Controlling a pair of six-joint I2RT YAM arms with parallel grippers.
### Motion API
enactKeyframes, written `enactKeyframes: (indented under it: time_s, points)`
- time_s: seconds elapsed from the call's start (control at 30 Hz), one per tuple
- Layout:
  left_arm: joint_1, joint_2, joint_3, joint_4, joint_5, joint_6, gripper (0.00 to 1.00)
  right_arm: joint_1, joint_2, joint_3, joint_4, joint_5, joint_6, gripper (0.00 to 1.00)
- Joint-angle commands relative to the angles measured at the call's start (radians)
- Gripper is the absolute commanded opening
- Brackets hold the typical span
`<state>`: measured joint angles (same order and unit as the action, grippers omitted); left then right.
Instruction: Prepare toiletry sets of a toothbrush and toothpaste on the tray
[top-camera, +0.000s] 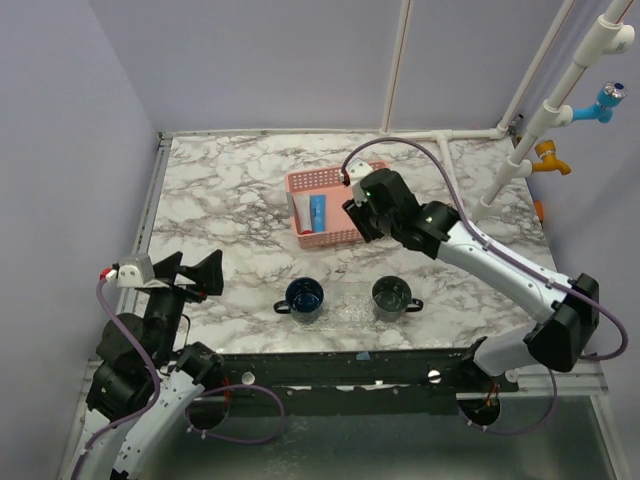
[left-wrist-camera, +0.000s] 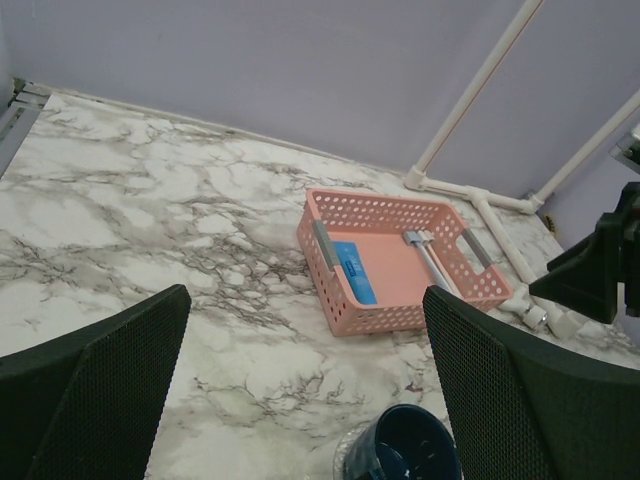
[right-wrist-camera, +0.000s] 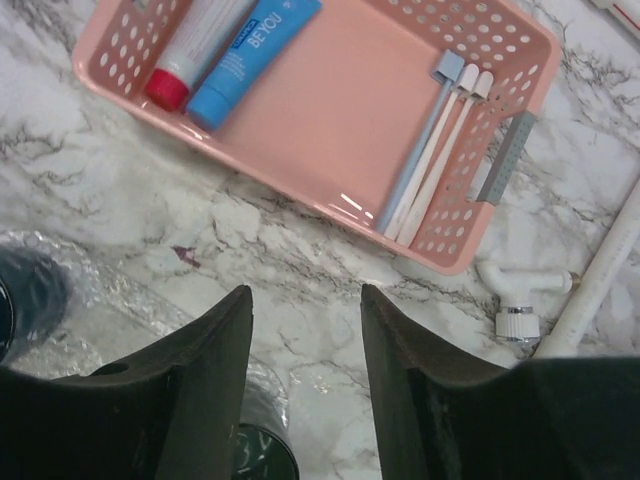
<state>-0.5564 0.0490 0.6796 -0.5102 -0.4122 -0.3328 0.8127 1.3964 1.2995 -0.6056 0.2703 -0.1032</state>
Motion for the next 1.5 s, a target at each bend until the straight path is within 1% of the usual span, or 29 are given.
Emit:
enactKeyframes:
  time_s: [0.0, 0.13, 0.33, 0.5, 0.6, 0.77, 0.9, 1.13, 1.47]
  points:
    - [0.006, 0.034, -0.006, 0.012, 0.004, 0.006, 0.99, 0.005, 0.098, 0.089, 0.041, 0.112, 0.1, 0.52]
    - [0.006, 0.059, -0.009, 0.013, 0.005, 0.012, 0.99, 0.005, 0.189, 0.153, 0.085, 0.096, 0.18, 0.53]
    - [0.006, 0.098, -0.012, 0.02, 0.017, 0.024, 0.99, 0.006, 0.376, 0.294, 0.062, 0.08, 0.328, 0.51]
    - [0.006, 0.106, -0.024, 0.042, 0.041, 0.04, 0.99, 0.005, 0.516, 0.397, 0.047, 0.036, 0.433, 0.51]
    - [0.006, 0.108, -0.028, 0.05, 0.046, 0.046, 0.99, 0.003, 0.597, 0.46, 0.027, 0.057, 0.487, 0.54]
    - [0.006, 0.115, -0.032, 0.055, 0.049, 0.049, 0.99, 0.0, 0.694, 0.519, 0.011, 0.081, 0.532, 0.55]
    - [0.006, 0.132, -0.031, 0.056, 0.062, 0.051, 0.99, -0.023, 0.734, 0.522, 0.015, 0.048, 0.572, 0.55]
    - [0.006, 0.144, -0.032, 0.057, 0.068, 0.051, 0.99, -0.044, 0.812, 0.558, -0.002, 0.04, 0.588, 0.55]
    - [0.006, 0.158, -0.032, 0.061, 0.071, 0.054, 0.99, -0.06, 0.892, 0.601, -0.013, -0.022, 0.6, 0.55]
